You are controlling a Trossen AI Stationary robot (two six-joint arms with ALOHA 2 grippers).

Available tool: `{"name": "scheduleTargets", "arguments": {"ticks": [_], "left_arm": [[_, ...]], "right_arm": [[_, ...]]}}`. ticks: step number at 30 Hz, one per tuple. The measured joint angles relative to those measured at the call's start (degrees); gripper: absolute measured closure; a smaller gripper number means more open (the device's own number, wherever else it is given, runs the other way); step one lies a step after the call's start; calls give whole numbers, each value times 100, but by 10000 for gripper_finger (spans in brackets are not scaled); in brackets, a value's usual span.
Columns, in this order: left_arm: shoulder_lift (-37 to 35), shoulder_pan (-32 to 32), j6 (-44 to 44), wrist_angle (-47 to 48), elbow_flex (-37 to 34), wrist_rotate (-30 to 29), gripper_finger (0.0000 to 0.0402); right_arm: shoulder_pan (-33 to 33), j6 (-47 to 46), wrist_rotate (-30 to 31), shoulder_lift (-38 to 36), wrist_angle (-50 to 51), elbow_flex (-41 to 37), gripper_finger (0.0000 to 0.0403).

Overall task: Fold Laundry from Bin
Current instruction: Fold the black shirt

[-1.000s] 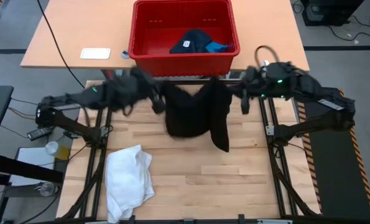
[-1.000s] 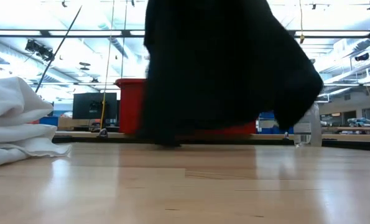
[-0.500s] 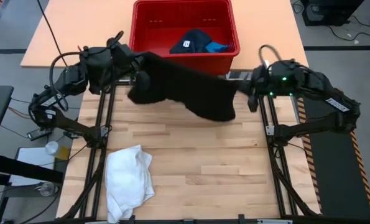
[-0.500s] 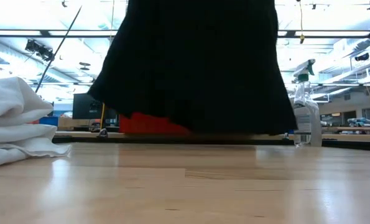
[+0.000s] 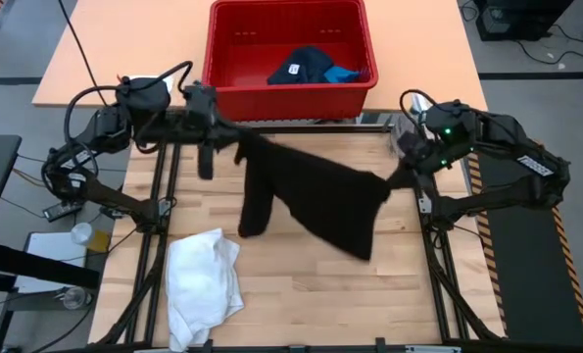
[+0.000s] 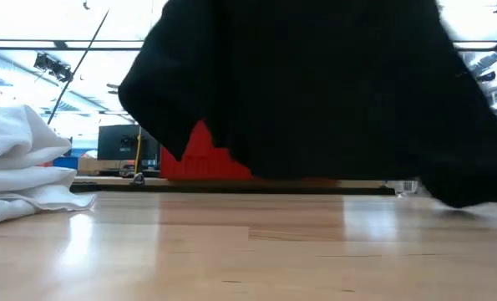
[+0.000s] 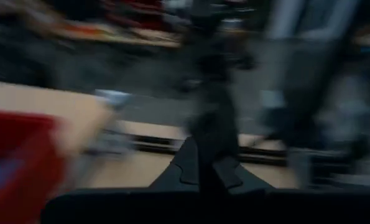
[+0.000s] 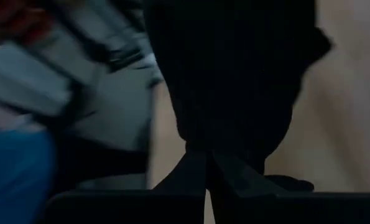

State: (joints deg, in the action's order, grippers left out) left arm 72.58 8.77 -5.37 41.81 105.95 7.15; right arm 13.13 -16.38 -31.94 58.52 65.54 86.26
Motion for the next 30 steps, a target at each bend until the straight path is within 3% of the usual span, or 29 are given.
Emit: {"name": "scheduleTargets", "arguments": {"ticks": [4,7,13,16,21,27,30], "left_arm": [[164,-298,-725,48,2,1150,401],[309,-550,-787,401,-42,1534,401],[701,-813,-328,1845,-546,1356,401],[754,-617,164,2224,-699,74,401],[742,254,882,1991,-513,-1867,401],[705,587,1665,1141,82,-2300,401],[669,369,1978,1071,304,-2303,401]], "right_arm": [[-349,-352,-708,-4,-42,0,391],[-532,-362,-1407,23,91,0,391],[-543,305,-891,207,1529,-249,391],[-288,616,98,378,1819,-356,391],[203,723,3112,667,1833,-327,391],[382,787,5488,751,1714,385,391],[269,1023,5436,726,1688,924,391]]}}
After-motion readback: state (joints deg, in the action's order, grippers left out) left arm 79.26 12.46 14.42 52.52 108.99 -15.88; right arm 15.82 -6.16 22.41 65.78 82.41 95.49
